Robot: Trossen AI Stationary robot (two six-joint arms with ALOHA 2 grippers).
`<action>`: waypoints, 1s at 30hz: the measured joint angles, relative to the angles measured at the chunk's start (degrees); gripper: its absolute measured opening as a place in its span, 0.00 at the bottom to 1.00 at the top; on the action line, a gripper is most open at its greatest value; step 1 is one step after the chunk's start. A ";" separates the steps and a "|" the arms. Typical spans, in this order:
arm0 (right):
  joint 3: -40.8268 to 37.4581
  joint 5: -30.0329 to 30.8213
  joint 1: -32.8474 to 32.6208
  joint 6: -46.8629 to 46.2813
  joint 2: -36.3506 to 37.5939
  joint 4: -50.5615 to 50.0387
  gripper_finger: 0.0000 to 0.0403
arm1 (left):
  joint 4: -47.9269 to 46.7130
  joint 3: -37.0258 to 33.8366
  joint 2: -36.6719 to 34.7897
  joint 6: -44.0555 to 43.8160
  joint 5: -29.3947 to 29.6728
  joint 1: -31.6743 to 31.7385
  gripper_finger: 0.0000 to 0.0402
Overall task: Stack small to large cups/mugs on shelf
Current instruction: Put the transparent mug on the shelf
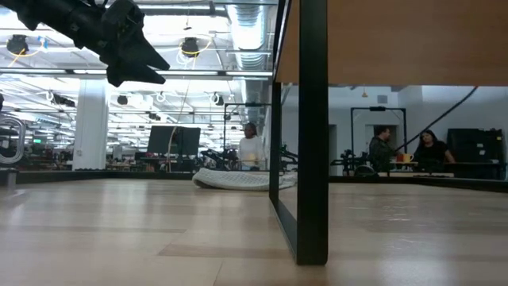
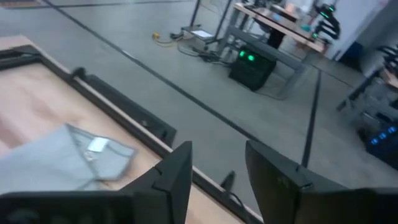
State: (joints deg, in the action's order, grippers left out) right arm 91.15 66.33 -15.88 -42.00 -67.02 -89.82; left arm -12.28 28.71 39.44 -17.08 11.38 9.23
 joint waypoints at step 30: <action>-48.14 -9.67 -0.98 21.55 42.44 42.72 0.24 | 0.18 -0.02 -0.01 -6.67 5.57 0.00 0.56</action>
State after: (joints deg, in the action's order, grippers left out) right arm 43.00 56.66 -16.86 -20.45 -24.58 -47.10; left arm -12.10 28.69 39.42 -23.75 16.95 9.23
